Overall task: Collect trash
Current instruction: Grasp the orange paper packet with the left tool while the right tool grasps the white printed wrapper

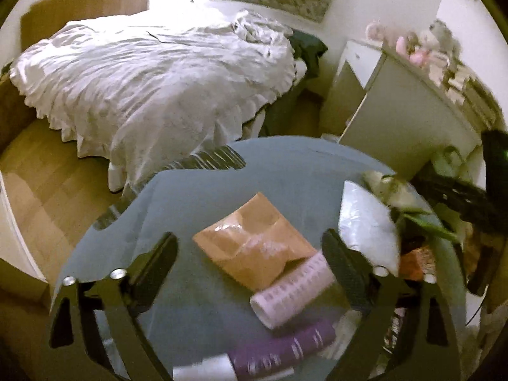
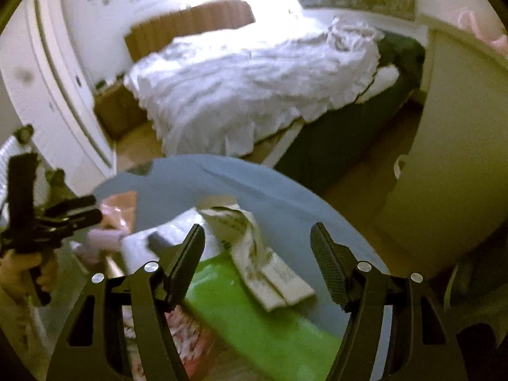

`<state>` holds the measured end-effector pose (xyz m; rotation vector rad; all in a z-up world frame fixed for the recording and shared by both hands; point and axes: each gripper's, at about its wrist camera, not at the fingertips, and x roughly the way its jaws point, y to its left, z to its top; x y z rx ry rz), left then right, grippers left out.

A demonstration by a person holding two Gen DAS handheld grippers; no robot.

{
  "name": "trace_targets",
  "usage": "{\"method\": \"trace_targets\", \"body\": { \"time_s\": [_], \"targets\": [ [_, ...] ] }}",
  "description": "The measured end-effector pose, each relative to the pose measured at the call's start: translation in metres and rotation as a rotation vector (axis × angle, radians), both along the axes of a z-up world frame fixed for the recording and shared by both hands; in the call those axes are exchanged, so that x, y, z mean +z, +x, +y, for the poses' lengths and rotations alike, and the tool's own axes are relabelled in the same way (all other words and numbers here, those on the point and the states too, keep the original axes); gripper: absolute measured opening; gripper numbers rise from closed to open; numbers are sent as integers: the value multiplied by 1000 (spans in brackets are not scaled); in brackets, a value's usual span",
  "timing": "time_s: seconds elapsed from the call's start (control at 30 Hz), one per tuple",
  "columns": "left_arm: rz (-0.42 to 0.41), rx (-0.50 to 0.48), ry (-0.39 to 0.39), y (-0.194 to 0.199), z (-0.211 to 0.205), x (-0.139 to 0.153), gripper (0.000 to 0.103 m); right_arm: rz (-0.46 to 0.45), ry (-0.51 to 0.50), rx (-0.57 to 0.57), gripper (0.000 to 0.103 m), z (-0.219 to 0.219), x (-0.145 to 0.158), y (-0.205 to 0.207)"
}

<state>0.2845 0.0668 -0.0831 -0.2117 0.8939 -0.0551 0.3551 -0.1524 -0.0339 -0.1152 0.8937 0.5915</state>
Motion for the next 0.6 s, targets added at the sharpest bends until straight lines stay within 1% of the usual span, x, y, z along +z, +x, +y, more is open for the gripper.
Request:
{"method": "trace_targets", "body": {
  "time_s": [0.03,0.1,0.13,0.17,0.2,0.23,0.27,0.3,0.33,0.4,0.47,0.53,0.6],
  "targets": [
    [28,-5,9,6,-1,-6,71,14,-12,4,64,4,-6,5],
    [24,-11,37,10,-6,-8,67,48,-50,20,57,12,-19,13],
    [25,-14,55,10,-8,-9,63,58,-70,26,50,16,-24,16],
    [18,-19,67,10,-9,-9,58,70,-92,30,44,18,-29,17],
    [15,-24,61,9,-9,-10,56,80,-105,32,43,20,-34,17],
    [13,-23,52,8,-9,-10,53,62,-102,38,40,21,-34,14],
    [10,-20,48,7,-9,-10,50,65,-99,40,37,22,-36,13],
    [3,-15,43,5,-8,-10,45,66,-88,39,36,20,-36,12],
    [-5,-15,32,4,-8,-7,36,64,-77,36,35,18,-34,10],
    [-24,1,29,-3,-8,-1,35,47,-31,26,34,10,-26,3],
    [-56,12,20,-11,-9,9,23,23,23,9,34,-1,-15,-5],
    [-89,24,5,-22,-10,22,23,-12,105,-25,34,-22,4,-18],
    [-121,16,-7,-31,-14,35,23,-41,197,-58,34,-44,21,-33]
  ]
}}
